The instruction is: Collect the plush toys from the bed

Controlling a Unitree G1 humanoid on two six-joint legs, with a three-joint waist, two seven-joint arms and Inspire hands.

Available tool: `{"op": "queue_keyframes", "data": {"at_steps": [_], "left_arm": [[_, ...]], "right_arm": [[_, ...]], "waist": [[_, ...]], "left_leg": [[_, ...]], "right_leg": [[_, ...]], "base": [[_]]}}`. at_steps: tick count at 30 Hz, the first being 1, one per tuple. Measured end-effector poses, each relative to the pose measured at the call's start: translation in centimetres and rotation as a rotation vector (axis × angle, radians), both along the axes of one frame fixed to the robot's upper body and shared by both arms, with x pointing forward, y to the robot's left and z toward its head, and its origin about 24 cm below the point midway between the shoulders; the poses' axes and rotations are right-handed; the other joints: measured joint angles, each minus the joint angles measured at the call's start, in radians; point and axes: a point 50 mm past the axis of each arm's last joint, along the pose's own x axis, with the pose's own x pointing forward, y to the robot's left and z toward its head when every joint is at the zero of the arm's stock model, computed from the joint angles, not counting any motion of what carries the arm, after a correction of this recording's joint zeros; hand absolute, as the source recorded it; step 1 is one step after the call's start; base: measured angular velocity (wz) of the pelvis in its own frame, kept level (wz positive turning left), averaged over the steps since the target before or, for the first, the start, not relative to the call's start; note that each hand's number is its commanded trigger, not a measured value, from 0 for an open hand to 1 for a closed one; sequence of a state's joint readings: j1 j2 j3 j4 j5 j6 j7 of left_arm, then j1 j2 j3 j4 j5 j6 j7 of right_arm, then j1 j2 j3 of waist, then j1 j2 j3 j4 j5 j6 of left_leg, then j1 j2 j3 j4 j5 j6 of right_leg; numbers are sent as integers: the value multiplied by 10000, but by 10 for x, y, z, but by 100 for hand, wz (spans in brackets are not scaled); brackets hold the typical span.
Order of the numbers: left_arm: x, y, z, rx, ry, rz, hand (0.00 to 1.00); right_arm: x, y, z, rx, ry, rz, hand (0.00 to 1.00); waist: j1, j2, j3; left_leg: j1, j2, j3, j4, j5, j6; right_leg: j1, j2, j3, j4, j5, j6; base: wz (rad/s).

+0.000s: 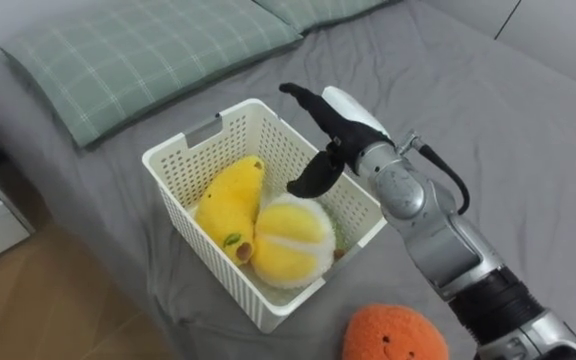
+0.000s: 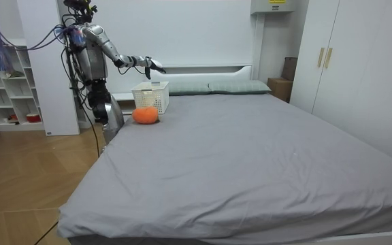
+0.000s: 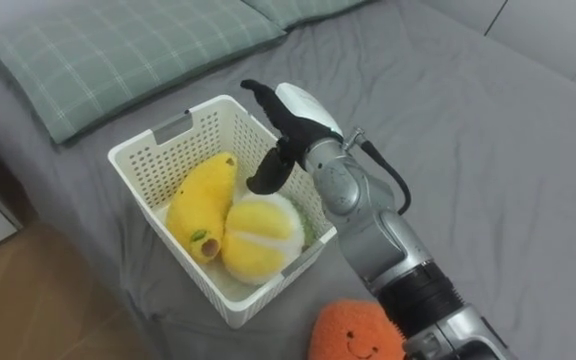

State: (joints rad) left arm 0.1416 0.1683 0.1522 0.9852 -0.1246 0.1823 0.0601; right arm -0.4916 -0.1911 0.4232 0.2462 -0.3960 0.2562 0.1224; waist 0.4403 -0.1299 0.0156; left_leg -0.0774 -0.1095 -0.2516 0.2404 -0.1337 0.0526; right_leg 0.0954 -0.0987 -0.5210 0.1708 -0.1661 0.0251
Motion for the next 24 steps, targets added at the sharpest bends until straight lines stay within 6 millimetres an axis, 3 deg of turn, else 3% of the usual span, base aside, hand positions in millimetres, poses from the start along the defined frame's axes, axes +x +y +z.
{"op": "queue_keyframes", "data": {"at_steps": [15,19,24], "left_arm": [[-3,0,-1,-26,110,57,0],[-13,0,-2,25,332,233,0],[-15,1,-2,46,278,440,0]], "right_arm": [[2,-6,3,922,143,-224,0],[2,-15,2,1704,158,-731,0],[-4,-38,-4,2853,139,-1619,0]], "waist": [[-93,14,10],[-347,116,73],[-902,190,67]], "left_leg": [[17,49,159,-38,0,7],[197,157,558,-75,-13,43],[360,288,1046,-223,-45,89]], "right_leg": [[-102,18,221,9,3,-1],[-94,56,605,20,25,-5],[-175,105,1177,22,97,-11]], "base": [[-2],[-24],[-30]]}}
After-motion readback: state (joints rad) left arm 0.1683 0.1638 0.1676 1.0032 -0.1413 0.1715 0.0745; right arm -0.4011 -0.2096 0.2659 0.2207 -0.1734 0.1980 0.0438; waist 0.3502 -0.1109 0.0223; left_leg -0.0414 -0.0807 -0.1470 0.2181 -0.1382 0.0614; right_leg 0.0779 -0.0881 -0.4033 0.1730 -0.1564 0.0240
